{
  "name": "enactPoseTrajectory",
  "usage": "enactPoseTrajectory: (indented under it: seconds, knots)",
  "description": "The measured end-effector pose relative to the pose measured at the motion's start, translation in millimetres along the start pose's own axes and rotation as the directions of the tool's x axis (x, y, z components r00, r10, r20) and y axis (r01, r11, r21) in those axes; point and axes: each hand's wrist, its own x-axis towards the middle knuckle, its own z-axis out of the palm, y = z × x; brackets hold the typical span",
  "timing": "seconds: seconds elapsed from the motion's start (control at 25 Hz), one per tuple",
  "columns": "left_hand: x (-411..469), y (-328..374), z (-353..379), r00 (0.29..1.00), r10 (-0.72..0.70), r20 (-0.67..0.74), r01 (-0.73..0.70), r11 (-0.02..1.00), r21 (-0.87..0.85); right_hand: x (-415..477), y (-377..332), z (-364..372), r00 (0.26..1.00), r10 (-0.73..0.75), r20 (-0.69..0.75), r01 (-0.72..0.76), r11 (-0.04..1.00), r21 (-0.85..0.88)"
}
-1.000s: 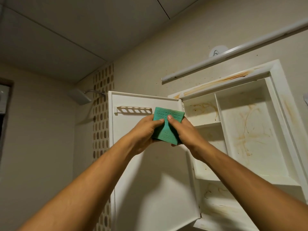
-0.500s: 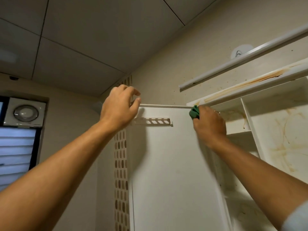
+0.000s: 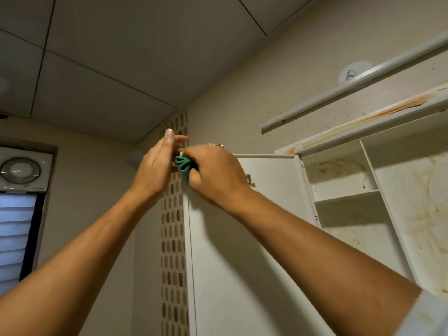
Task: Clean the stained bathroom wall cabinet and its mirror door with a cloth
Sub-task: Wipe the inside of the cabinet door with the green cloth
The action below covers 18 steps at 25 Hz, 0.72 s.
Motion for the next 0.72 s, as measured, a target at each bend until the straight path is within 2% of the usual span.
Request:
enactPoseTrajectory:
  seconds: [0.08,0.16,0.2,0.36,0.48,0.56,0.64,0.72]
  knots:
    - [0,-5,0,1.0,-0.002,-0.02,0.003,1.0,0.028,-3,13,-5,0.996,-0.077,0.046,0.079,0.996,-0.047]
    - [0,-5,1,0.999,0.022,-0.041,-0.017,0.995,0.102,-16,48,-18,0.984,-0.143,0.107,0.161,0.969,-0.187]
    - [0,-4,1,0.998,0.038,-0.048,-0.032,0.991,0.133,-23,67,-26,0.988,-0.122,0.099,0.14,0.967,-0.214]
    - [-13,-3,-7,0.997,0.045,-0.064,-0.033,0.982,0.185,-51,116,-48,0.989,0.147,-0.021,-0.148,0.962,-0.229]
    - [-13,1,-5,0.999,0.033,-0.017,-0.03,0.982,0.186,-59,129,-54,0.919,0.373,-0.131,-0.391,0.907,-0.155]
    - [-8,5,3,1.0,0.026,-0.012,-0.023,0.983,0.18,-46,110,-45,0.871,0.456,-0.183,-0.48,0.869,-0.121]
    - [-6,5,6,1.0,0.02,-0.021,-0.016,0.984,0.177,-25,68,-22,0.909,0.389,-0.146,-0.401,0.914,-0.06]
    - [-7,1,5,0.998,0.035,-0.052,-0.024,0.98,0.199,-8,16,3,0.978,0.205,-0.02,-0.206,0.978,-0.019]
